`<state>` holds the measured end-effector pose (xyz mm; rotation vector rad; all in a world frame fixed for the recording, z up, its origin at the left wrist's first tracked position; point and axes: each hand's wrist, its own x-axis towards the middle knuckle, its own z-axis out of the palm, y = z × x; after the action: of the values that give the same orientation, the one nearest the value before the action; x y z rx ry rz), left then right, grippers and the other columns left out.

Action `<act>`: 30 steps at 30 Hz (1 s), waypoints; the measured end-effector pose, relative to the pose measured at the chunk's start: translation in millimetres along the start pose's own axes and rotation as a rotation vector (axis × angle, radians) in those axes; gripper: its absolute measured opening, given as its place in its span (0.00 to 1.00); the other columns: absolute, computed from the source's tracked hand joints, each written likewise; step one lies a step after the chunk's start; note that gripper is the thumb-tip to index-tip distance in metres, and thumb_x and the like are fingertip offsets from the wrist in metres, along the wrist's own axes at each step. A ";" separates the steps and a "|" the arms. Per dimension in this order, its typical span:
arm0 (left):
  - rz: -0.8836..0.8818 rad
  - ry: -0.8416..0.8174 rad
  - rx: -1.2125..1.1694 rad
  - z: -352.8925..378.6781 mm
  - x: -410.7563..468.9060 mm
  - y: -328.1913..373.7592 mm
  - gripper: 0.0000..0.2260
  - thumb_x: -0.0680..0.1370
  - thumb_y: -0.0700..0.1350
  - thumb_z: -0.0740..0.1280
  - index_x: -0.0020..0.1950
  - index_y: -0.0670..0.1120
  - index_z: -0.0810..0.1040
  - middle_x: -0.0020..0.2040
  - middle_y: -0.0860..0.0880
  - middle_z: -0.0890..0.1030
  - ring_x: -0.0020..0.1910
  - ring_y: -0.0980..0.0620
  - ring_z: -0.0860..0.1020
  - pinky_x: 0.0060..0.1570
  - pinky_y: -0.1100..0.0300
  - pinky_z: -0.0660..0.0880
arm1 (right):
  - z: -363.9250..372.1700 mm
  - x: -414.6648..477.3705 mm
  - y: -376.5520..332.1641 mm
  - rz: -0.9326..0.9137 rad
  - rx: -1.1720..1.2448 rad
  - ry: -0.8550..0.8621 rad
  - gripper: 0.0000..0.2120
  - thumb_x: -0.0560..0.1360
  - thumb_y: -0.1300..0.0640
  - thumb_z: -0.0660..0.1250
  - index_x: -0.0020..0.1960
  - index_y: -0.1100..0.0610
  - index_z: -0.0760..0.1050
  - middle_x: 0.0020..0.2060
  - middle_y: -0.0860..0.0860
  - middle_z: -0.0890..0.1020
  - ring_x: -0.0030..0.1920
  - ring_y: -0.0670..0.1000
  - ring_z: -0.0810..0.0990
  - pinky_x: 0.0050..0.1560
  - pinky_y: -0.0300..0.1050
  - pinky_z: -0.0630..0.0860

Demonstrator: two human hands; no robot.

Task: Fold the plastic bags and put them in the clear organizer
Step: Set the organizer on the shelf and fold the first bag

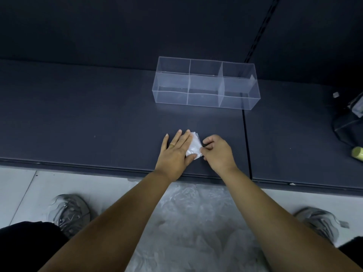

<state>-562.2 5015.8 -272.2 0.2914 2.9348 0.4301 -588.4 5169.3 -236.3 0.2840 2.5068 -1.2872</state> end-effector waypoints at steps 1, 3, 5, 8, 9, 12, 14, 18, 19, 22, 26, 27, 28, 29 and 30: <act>-0.001 -0.013 0.013 0.0 0.6 -0.6 0.30 0.81 0.61 0.50 0.79 0.50 0.46 0.79 0.56 0.46 0.77 0.55 0.40 0.73 0.51 0.33 | 1.9 -3.3 1.7 -0.020 -0.061 0.044 0.10 0.73 0.61 0.70 0.54 0.56 0.75 0.46 0.52 0.79 0.43 0.50 0.79 0.46 0.42 0.75; -0.011 -0.041 0.047 0.3 1.1 -1.1 0.32 0.80 0.63 0.48 0.79 0.50 0.42 0.79 0.55 0.43 0.77 0.55 0.38 0.72 0.50 0.32 | 7.0 -10.6 4.2 -0.050 -0.169 0.136 0.12 0.73 0.56 0.72 0.55 0.55 0.75 0.48 0.49 0.73 0.43 0.48 0.75 0.44 0.41 0.70; -0.035 -0.068 0.070 -0.4 1.0 -0.7 0.34 0.79 0.65 0.45 0.78 0.49 0.39 0.79 0.55 0.40 0.76 0.54 0.35 0.72 0.49 0.31 | 12.1 -15.4 2.6 -0.033 -0.201 0.166 0.09 0.73 0.52 0.72 0.50 0.54 0.76 0.49 0.49 0.71 0.45 0.51 0.76 0.43 0.43 0.72; -0.090 -0.091 0.103 -1.5 0.3 2.1 0.37 0.76 0.68 0.40 0.77 0.47 0.36 0.78 0.52 0.38 0.76 0.52 0.34 0.72 0.46 0.31 | 17.4 -16.6 -4.3 0.032 -0.198 0.177 0.05 0.74 0.53 0.71 0.44 0.54 0.76 0.51 0.50 0.74 0.49 0.54 0.77 0.46 0.48 0.76; -0.112 -0.090 0.102 -2.3 -0.3 3.5 0.39 0.74 0.69 0.37 0.77 0.47 0.36 0.78 0.51 0.37 0.76 0.52 0.34 0.72 0.46 0.32 | 18.7 -15.7 -6.5 0.033 -0.195 0.194 0.05 0.74 0.54 0.70 0.44 0.54 0.76 0.50 0.50 0.75 0.48 0.54 0.78 0.45 0.47 0.75; -0.165 -0.081 0.077 -2.7 -2.3 8.8 0.45 0.65 0.71 0.28 0.76 0.45 0.33 0.78 0.49 0.36 0.76 0.51 0.34 0.73 0.45 0.33 | 21.9 -11.0 -12.5 0.017 -0.067 0.232 0.04 0.73 0.56 0.69 0.44 0.56 0.76 0.42 0.48 0.79 0.44 0.51 0.80 0.42 0.44 0.75; -0.189 -0.071 0.072 0.0 -3.7 12.4 0.46 0.64 0.71 0.27 0.75 0.44 0.31 0.78 0.48 0.36 0.76 0.50 0.34 0.72 0.46 0.32 | 22.4 -8.8 -13.8 0.103 0.119 0.205 0.09 0.72 0.58 0.71 0.50 0.56 0.74 0.39 0.47 0.79 0.44 0.50 0.80 0.44 0.42 0.75; -0.196 -0.030 0.009 4.8 -3.2 13.3 0.47 0.67 0.73 0.32 0.77 0.44 0.37 0.79 0.48 0.38 0.76 0.52 0.34 0.72 0.48 0.31 | 11.3 2.0 -6.9 0.210 0.334 0.169 0.11 0.68 0.67 0.72 0.49 0.59 0.77 0.39 0.53 0.83 0.41 0.51 0.81 0.45 0.43 0.77; -0.183 -0.012 0.030 5.2 -3.1 10.9 0.47 0.68 0.74 0.32 0.78 0.44 0.39 0.79 0.48 0.39 0.76 0.51 0.36 0.72 0.49 0.32 | 0.0 8.6 -7.1 0.175 0.369 0.203 0.08 0.69 0.69 0.71 0.46 0.61 0.78 0.39 0.56 0.83 0.40 0.52 0.80 0.45 0.45 0.77; -0.151 0.051 0.124 6.2 -4.2 2.4 0.43 0.72 0.72 0.32 0.78 0.45 0.44 0.79 0.48 0.45 0.78 0.49 0.42 0.73 0.48 0.34 | -59.3 41.9 -19.0 0.046 0.468 0.263 0.05 0.70 0.72 0.70 0.41 0.64 0.79 0.34 0.54 0.80 0.32 0.47 0.79 0.37 0.39 0.76; -0.159 0.062 0.176 8.9 -4.5 1.5 0.38 0.75 0.69 0.32 0.78 0.46 0.44 0.79 0.48 0.48 0.78 0.49 0.43 0.74 0.47 0.37 | -146.4 100.7 -51.1 -0.067 0.498 0.205 0.08 0.72 0.67 0.71 0.42 0.55 0.78 0.35 0.48 0.82 0.30 0.39 0.80 0.32 0.31 0.74; -0.164 0.067 0.177 9.5 -4.3 1.7 0.38 0.75 0.69 0.32 0.78 0.47 0.43 0.79 0.48 0.48 0.77 0.50 0.42 0.75 0.47 0.37 | -159.5 114.2 -55.9 -0.087 0.425 0.194 0.07 0.72 0.66 0.71 0.43 0.54 0.78 0.37 0.48 0.82 0.31 0.40 0.79 0.32 0.30 0.73; -0.167 0.069 0.180 9.9 -4.4 1.6 0.37 0.75 0.69 0.32 0.77 0.47 0.43 0.79 0.48 0.49 0.77 0.50 0.42 0.75 0.47 0.38 | -168.0 126.5 -58.4 -0.102 0.321 0.180 0.07 0.72 0.65 0.72 0.43 0.54 0.78 0.38 0.48 0.82 0.33 0.41 0.79 0.33 0.30 0.73; -0.168 0.068 0.185 9.7 -4.5 1.6 0.37 0.75 0.68 0.31 0.77 0.47 0.43 0.79 0.48 0.49 0.77 0.50 0.42 0.75 0.47 0.39 | -172.5 137.8 -58.5 -0.116 0.214 0.166 0.08 0.71 0.65 0.72 0.42 0.53 0.77 0.38 0.49 0.81 0.35 0.42 0.78 0.34 0.30 0.73; -0.169 0.066 0.192 9.5 -4.5 1.6 0.37 0.75 0.68 0.32 0.77 0.47 0.43 0.79 0.48 0.49 0.77 0.50 0.43 0.75 0.47 0.40 | -173.5 148.1 -57.5 -0.128 0.117 0.151 0.09 0.71 0.65 0.73 0.41 0.53 0.76 0.38 0.50 0.79 0.37 0.44 0.77 0.37 0.30 0.74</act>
<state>-555.8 5018.8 -280.1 0.0512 3.0378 0.1375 -775.8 5282.9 -150.7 0.2598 2.6161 -1.5179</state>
